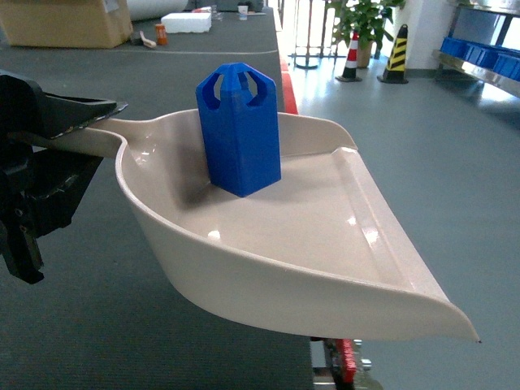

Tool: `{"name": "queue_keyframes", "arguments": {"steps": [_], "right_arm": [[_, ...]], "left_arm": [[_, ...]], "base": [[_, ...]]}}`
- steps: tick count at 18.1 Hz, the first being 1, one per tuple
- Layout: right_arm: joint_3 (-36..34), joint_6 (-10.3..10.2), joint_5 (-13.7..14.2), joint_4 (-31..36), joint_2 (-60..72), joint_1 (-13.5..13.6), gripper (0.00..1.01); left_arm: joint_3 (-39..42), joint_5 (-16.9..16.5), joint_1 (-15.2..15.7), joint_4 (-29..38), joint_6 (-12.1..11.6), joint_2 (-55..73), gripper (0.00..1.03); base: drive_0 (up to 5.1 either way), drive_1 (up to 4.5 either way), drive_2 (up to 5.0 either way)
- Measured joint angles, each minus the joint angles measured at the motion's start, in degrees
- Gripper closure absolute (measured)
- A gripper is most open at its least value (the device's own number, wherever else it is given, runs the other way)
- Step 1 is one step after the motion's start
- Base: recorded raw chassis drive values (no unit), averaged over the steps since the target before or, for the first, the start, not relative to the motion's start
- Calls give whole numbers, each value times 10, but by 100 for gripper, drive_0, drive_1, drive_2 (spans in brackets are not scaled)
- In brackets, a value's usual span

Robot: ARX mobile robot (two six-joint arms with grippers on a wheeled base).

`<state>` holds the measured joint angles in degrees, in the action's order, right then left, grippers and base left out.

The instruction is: Place part in tray to right shelf

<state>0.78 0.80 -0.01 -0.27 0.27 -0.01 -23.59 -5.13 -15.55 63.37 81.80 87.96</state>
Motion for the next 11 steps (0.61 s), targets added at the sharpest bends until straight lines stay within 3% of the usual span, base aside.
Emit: {"name": "queue_keyframes", "arguments": {"steps": [11], "right_arm": [[0, 0, 0, 0, 0, 0, 3]], "left_arm": [[0, 0, 0, -1, -1, 0, 88]], "base": [[466, -373, -101]]}}
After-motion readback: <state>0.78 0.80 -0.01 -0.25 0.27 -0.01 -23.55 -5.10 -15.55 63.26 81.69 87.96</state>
